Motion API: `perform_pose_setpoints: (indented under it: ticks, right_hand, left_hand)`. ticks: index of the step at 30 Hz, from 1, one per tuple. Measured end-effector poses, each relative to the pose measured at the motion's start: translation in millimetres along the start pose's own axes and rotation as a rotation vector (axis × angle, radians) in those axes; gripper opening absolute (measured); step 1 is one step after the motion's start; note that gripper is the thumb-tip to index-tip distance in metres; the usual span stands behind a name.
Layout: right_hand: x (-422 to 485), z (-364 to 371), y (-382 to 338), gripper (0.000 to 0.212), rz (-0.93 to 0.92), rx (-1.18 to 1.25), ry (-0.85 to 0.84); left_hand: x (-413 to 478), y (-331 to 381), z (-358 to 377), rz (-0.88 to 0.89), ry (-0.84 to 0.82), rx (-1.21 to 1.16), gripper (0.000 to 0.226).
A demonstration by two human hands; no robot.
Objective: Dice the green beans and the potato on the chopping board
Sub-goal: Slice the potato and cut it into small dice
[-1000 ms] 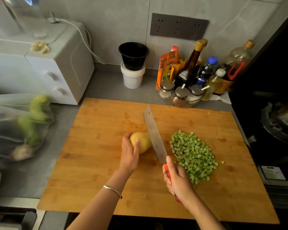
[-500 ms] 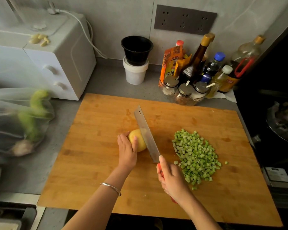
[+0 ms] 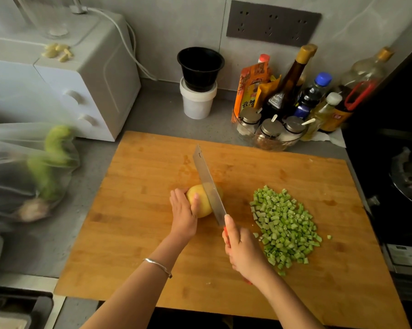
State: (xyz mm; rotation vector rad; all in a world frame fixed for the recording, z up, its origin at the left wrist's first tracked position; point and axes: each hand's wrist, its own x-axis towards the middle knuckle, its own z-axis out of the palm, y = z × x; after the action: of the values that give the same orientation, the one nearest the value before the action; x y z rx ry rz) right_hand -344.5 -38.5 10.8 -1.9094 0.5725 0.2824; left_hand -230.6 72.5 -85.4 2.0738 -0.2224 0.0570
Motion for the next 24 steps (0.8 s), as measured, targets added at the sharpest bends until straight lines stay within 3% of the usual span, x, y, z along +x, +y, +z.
perform_pose_setpoints:
  ticks: [6, 17, 21, 24]
  right_hand:
    - [6, 0, -6, 0.059, 0.025, 0.008, -0.028]
    - [15, 3, -8, 0.059, 0.059, 0.041, 0.013]
    - [10, 6, -5, 0.058, 0.039, 0.104, 0.034]
    - [10, 4, -14, 0.058, 0.022, 0.140, 0.079]
  left_hand:
    - [2, -2, -3, -0.017, -0.012, -0.018, 0.079]
    - [7, 8, -9, -0.083, -0.086, 0.003, 0.061]
    - [6, 14, -25, -0.167, -0.198, -0.137, 0.063]
    - [4, 21, -37, -0.177, -0.160, -0.186, 0.067]
